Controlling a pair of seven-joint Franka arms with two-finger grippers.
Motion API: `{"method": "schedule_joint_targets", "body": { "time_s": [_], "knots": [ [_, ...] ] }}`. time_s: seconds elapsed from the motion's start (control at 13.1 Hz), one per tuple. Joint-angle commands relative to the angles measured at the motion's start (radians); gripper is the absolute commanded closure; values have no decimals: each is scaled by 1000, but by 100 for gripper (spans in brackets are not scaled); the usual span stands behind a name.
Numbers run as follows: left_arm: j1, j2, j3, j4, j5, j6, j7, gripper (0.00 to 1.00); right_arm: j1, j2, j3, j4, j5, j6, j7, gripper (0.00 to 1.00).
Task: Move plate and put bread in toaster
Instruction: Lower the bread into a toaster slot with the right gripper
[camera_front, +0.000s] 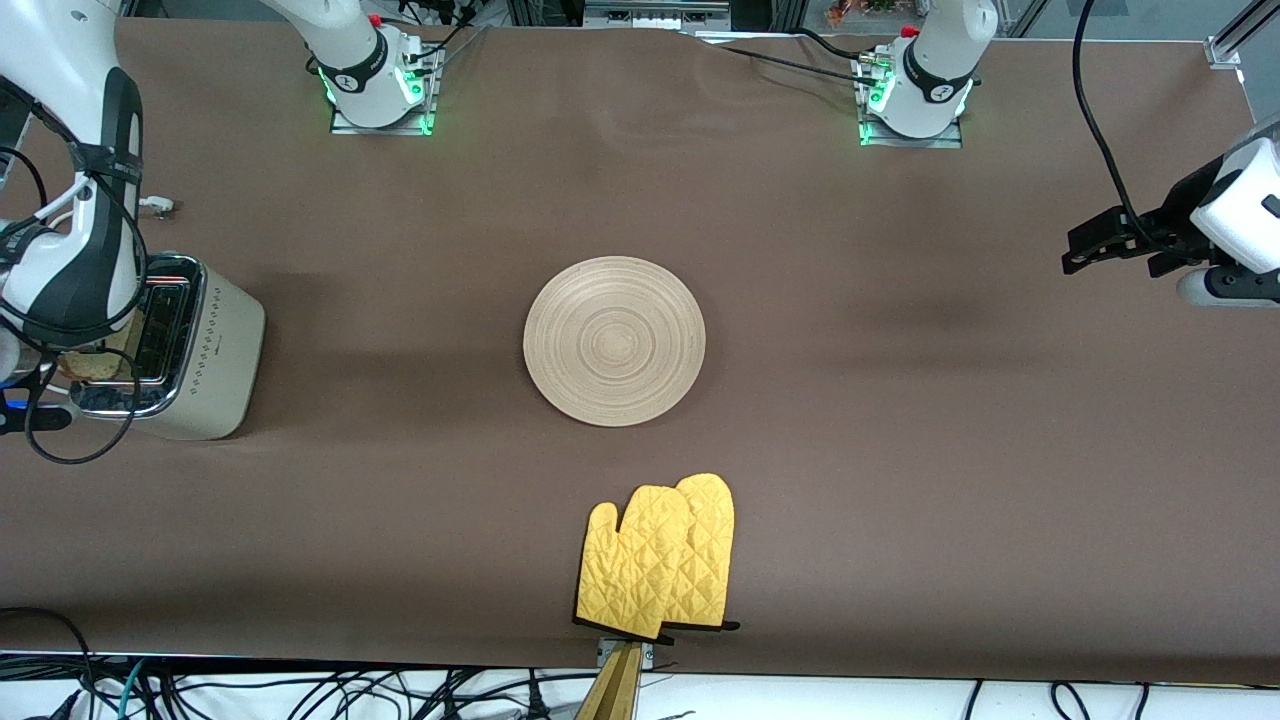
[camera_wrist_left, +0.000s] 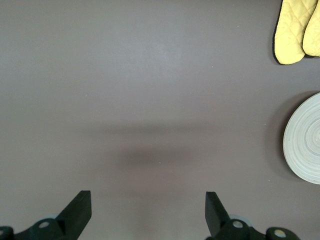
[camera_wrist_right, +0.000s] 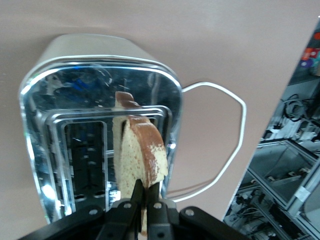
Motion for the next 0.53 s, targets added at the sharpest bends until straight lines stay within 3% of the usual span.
{"method": "schedule_joint_targets", "body": {
  "time_s": [0.0, 0.23, 0.46],
  "knots": [
    [5, 6, -4, 21, 10, -4, 25, 0, -5, 42, 6, 3, 83, 27, 21, 100],
    [5, 6, -4, 21, 10, -4, 23, 0, -9, 72, 6, 1, 138, 50, 19, 100],
    [5, 6, -4, 21, 10, -4, 25, 0, -14, 66, 1, 3, 137, 39, 1, 100]
  ]
}}
